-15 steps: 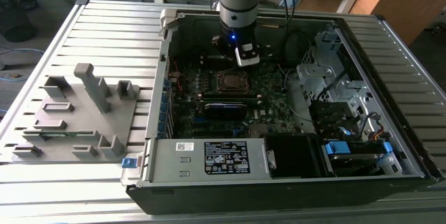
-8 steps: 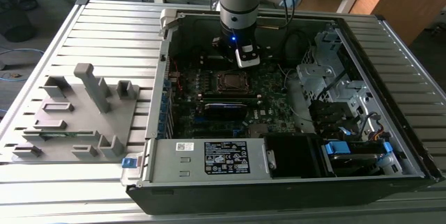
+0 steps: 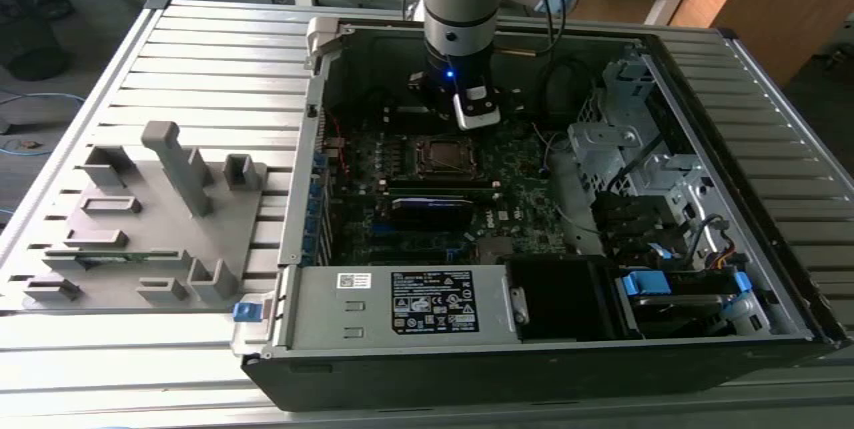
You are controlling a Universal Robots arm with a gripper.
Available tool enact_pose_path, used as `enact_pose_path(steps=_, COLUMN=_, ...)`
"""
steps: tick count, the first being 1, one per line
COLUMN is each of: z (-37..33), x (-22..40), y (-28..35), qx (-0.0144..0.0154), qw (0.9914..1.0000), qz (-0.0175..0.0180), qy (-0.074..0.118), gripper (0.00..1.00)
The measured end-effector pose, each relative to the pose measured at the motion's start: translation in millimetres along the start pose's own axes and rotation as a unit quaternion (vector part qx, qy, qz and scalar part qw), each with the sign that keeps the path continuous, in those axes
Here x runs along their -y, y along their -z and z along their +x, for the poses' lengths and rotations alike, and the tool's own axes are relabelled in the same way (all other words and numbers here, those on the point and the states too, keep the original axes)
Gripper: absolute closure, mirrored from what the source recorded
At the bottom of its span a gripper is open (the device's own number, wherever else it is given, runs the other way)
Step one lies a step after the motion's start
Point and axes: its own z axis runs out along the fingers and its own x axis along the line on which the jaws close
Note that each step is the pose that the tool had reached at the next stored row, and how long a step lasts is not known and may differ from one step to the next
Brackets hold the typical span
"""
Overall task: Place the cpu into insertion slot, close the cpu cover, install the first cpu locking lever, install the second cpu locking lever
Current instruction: 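Install the first cpu locking lever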
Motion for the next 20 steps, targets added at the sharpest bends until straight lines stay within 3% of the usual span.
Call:
enact_pose_path(steps=2, z=-0.7, x=-0.5, y=-0.5, qx=0.0007, qw=1.00000, qz=0.0020, qy=0.000, gripper=0.89)
enact_pose_path(steps=8, z=1.0, x=-5.4, y=-1.9, qx=0.0013, qw=0.99999, qz=0.0035, qy=0.000, gripper=0.89)
enact_pose_path(steps=20, z=0.7, x=-4.6, y=-1.9, qx=0.0030, qw=0.99996, qz=0.0085, qy=0.000, gripper=0.89)
